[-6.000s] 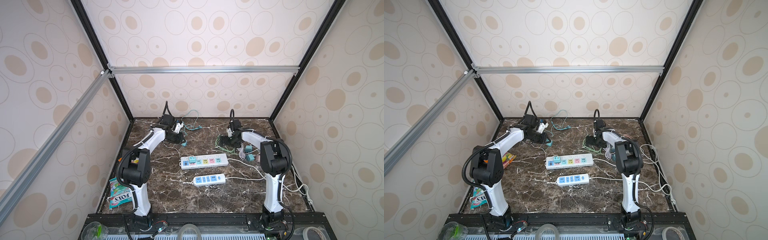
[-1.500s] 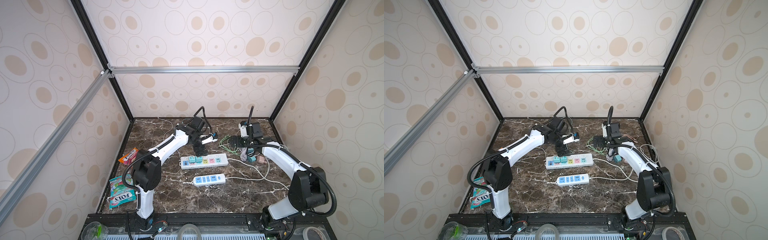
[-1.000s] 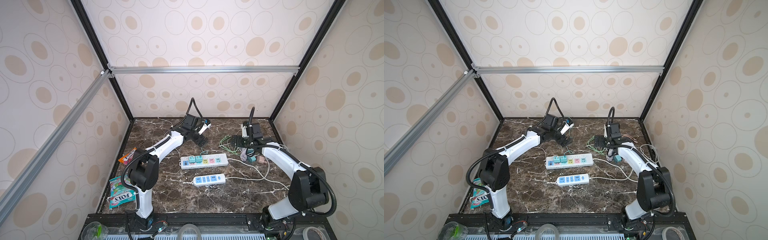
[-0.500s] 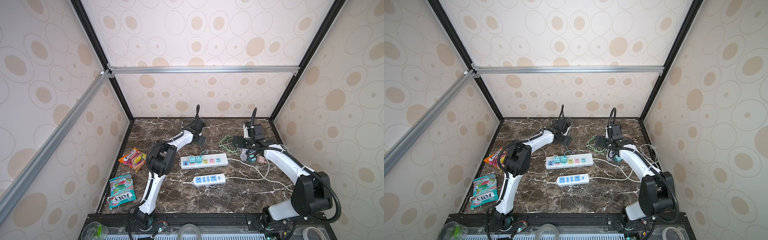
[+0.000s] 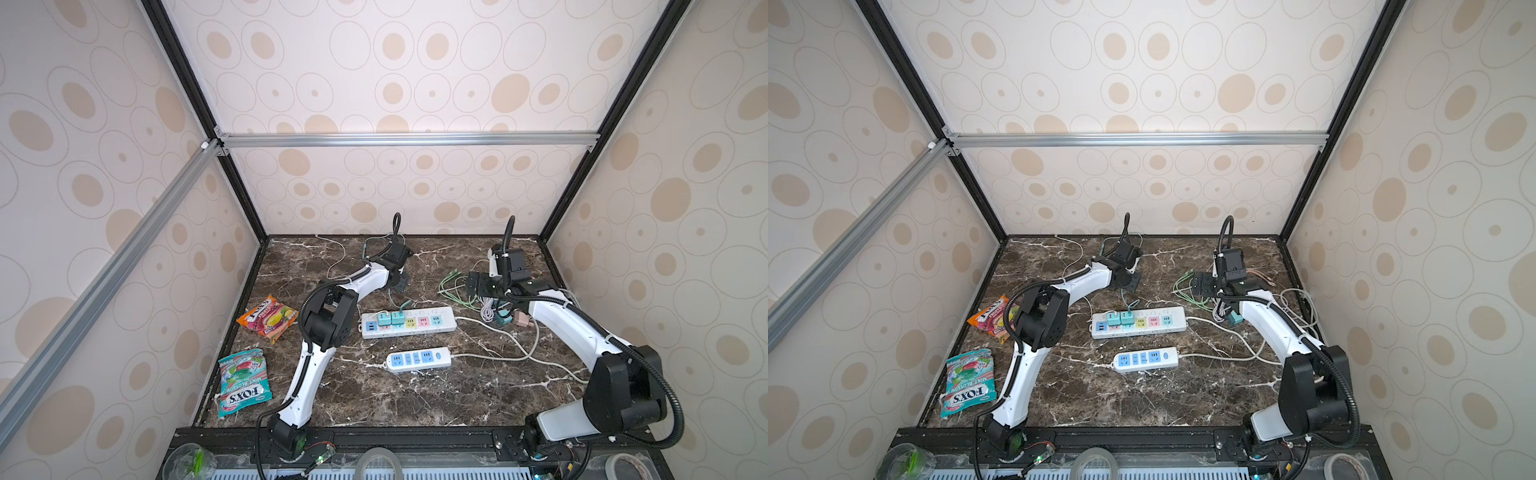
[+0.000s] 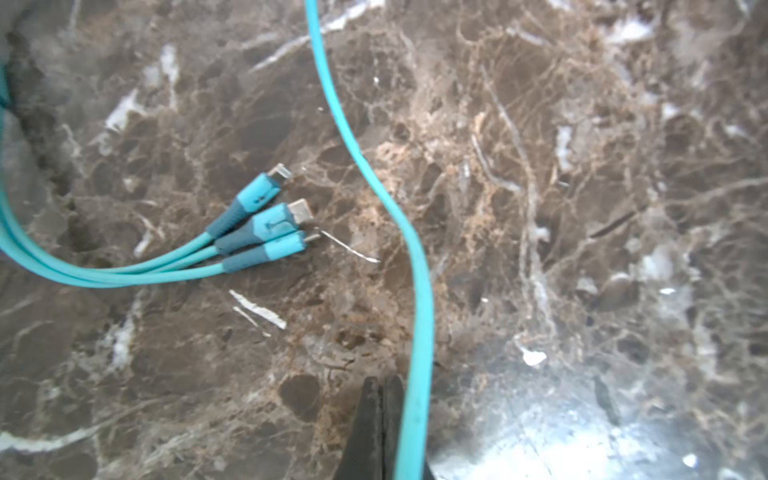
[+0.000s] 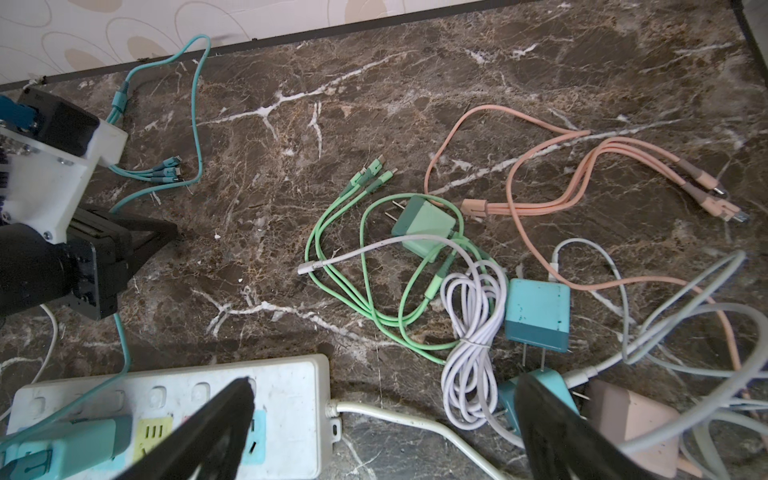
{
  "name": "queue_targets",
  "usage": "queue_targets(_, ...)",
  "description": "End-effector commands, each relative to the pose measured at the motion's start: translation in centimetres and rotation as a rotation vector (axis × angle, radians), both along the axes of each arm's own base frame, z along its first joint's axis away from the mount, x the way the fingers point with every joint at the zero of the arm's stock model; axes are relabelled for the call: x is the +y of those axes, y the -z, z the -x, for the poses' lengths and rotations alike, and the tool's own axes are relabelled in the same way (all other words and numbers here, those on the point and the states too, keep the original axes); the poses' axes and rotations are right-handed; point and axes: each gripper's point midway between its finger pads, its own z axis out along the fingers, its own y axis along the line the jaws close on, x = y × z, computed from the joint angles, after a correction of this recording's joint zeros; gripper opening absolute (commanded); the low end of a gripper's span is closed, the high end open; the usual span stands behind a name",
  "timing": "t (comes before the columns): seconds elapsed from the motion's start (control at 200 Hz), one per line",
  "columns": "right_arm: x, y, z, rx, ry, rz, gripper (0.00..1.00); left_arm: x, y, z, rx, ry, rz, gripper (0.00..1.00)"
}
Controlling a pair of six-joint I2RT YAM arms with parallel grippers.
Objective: Insert the plug
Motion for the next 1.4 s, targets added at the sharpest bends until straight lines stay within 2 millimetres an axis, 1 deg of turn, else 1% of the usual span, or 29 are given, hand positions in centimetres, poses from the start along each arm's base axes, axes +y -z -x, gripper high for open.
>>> queue_targets(0.0, -0.6, -0.4, 0.5, -0.008, 0.021, 0.009, 0.99, 2.3, -5.4, -1.9, -0.135, -0.058, 0.016, 0.0)
queue_targets(0.14, -0.7, -0.1, 0.3, -0.004, 0.032, 0.008, 0.98, 5.2, -9.5, -2.2, -0.243, -0.129, 0.058, 0.0)
queue_targets(0.155, -0.7, -0.1, 0.3, -0.004, 0.035, 0.007, 0.99, 5.5, -10.2, -2.3, -0.261, -0.136, 0.066, 0.0)
queue_targets(0.245, -0.7, 0.5, 0.1, 0.015, 0.044, -0.009, 0.99, 8.2, -12.1, -1.9, -0.31, -0.201, 0.093, 0.0)
queue_targets(0.31, -0.8, 1.0, 0.0, 0.034, 0.062, -0.025, 0.99, 10.2, -12.7, -1.6, -0.327, -0.247, 0.11, 0.0)
queue_targets(0.37, -0.9, 1.4, -0.2, 0.048, 0.08, -0.035, 1.0, 11.9, -12.6, -1.2, -0.325, -0.282, 0.116, 0.0)
queue_targets(0.445, -1.5, 1.9, -0.4, 0.069, 0.125, -0.039, 1.0, 13.5, -12.1, -0.5, -0.315, -0.317, 0.115, 0.0)
queue_targets(0.505, -2.1, 2.2, -0.4, 0.079, 0.155, -0.044, 0.99, 14.3, -12.0, 0.0, -0.313, -0.335, 0.12, 0.0)
queue_targets(0.61, -2.9, 2.4, -0.5, 0.074, 0.197, -0.066, 1.0, 14.9, -11.5, 0.9, -0.307, -0.346, 0.142, 0.05)
queue_targets(0.66, -3.5, 2.5, -0.4, 0.07, 0.222, -0.074, 0.97, 14.9, -11.1, 1.2, -0.3, -0.348, 0.151, 0.05)
queue_targets(0.745, -4.3, 2.8, -0.2, 0.067, 0.249, -0.088, 0.95, 15.3, -10.2, 1.6, -0.286, -0.368, 0.151, 0.06)
queue_targets(0.84, -5.2, 3.1, 0.5, 0.078, 0.264, -0.086, 0.94, 16.4, -9.0, 2.0, -0.274, -0.421, 0.151, 0.07)
queue_targets(0.93, -5.9, 3.1, 1.4, 0.088, 0.261, -0.082, 0.93, 17.7, -8.3, 2.4, -0.27, -0.472, 0.149, 0.09)
queue_targets(1.02, -6.5, 2.7, 2.3, 0.082, 0.261, -0.071, 0.93, 18.5, -7.8, 2.8, -0.263, -0.501, 0.144, 0.16)
queue_targets(1.065, -6.8, 2.6, 2.9, 0.082, 0.269, -0.066, 0.93, 18.5, -7.8, 2.9, -0.261, -0.502, 0.151, 0.18)
queue_targets(1.135, -7.4, 2.4, 3.8, 0.079, 0.28, -0.061, 0.93, 18.4, -8.1, 3.2, -0.267, -0.497, 0.166, 0.27)
queue_targets(1.21, -7.9, 2.4, 4.8, 0.078, 0.296, -0.054, 0.93, 18.6, -9.1, 3.5, -0.292, -0.504, 0.178, 0.41)
queue_targets(1.265, -8.3, 2.4, 5.3, 0.074, 0.307, -0.048, 0.93, 18.8, -9.9, 3.7, -0.316, -0.511, 0.187, 0.48)
queue_targets(1.321, -8.8, 2.6, 5.8, 0.076, 0.326, -0.046, 0.93, 18.9, -10.9, 3.9, -0.342, -0.512, 0.196, 0.58)
queue_targets(1.396, -9.5, 3.0, 6.1, 0.08, 0.363, -0.061, 0.93, 18.9, -12.1, 4.2, -0.373, -0.51, 0.212, 0.67)
